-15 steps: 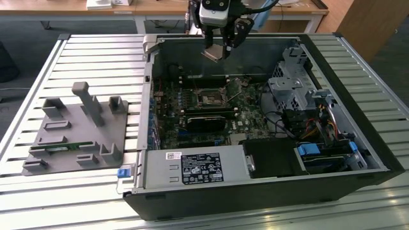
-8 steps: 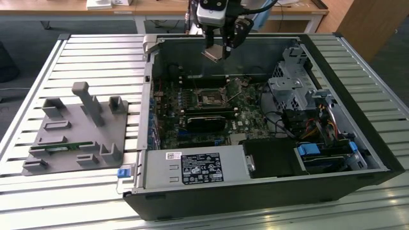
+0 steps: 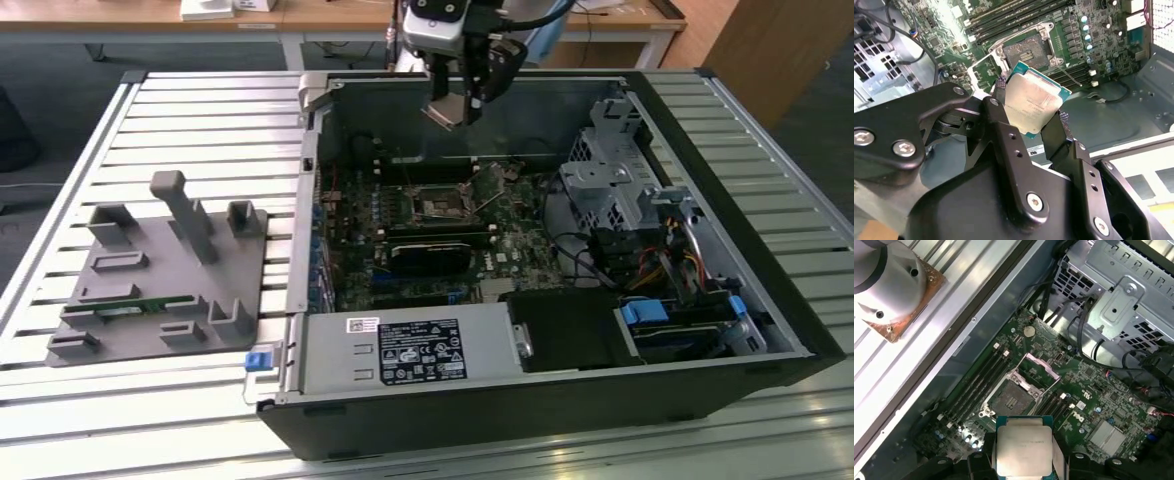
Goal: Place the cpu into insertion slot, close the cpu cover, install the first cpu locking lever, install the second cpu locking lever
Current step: 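Place the cpu into insertion slot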
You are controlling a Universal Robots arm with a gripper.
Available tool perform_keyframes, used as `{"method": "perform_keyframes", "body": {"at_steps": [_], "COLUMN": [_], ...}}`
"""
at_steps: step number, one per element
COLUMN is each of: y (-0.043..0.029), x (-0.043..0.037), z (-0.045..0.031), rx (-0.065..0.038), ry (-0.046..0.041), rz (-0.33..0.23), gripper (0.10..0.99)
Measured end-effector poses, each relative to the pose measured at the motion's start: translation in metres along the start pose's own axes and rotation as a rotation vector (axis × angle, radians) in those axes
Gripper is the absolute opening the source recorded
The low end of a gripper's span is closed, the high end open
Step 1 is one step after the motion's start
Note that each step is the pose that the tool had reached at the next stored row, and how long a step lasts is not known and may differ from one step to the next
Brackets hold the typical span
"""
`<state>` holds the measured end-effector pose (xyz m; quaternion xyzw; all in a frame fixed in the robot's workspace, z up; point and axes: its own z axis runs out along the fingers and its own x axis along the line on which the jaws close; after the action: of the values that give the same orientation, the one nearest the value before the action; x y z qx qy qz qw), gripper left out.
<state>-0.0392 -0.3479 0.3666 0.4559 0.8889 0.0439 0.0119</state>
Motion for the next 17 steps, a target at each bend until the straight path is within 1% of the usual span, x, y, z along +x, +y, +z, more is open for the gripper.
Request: {"method": "perform_keyframes", "body": {"at_steps": [8,17], "y": [-0.0001,-0.0001], "x": [0.0,0.0], "z": [0.0008,0.0014], "rx": [-0.001,-0.003], "ry": [-0.0081,-0.0155], "rz": [0.085,0.168], "gripper": [0.533,0.533]}}
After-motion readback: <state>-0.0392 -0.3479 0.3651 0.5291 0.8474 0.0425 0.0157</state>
